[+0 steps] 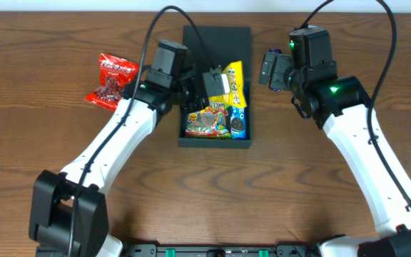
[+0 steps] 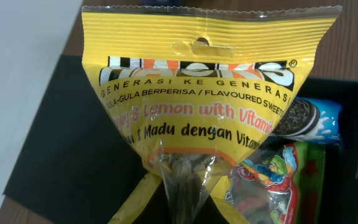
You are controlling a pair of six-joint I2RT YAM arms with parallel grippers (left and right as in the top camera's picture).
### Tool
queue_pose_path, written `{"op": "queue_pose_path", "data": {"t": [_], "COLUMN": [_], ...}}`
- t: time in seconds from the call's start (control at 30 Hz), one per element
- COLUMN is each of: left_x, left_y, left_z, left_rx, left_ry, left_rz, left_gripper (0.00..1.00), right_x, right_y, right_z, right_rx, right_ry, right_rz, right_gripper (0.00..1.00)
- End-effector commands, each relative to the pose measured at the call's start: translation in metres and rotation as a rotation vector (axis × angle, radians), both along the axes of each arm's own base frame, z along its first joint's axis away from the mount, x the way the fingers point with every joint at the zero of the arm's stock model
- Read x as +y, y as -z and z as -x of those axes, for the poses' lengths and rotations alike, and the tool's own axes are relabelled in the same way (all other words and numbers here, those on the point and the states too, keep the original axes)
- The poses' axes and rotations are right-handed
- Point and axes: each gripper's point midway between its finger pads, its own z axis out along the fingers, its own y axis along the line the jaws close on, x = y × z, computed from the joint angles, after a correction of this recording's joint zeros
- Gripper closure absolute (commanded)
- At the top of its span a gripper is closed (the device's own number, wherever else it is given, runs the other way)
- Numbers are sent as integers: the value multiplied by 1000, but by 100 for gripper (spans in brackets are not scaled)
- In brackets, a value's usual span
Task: Pack container
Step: 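Carry the yellow bag right and lower it into the box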
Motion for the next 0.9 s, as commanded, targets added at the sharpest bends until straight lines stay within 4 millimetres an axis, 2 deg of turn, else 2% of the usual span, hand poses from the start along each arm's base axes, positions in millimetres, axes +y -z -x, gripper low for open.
{"op": "queue_pose_path", "data": {"t": [0.0,0.2,0.53,0.87], "left_x": [-1,9,8,20], "left_y": [13,43,85,102], "left_z": [-5,-18,-28,-40], "left_rx": [-10,8,56,36], "left_ry": [15,-39,-45,-100], "left_rz": [-49,-130,-159,-233], "left_gripper": [94,94,94,93], "right_x": [-5,-5,-5,-5], "right_y": [-4,-4,-4,-4], "right_z": [-2,-2,-2,-2], "right_rx": [-10,-10,-10,-10], "right_ry": [8,8,8,8], "right_rz": [16,16,16,16], "right_gripper": [1,1,1,1]}}
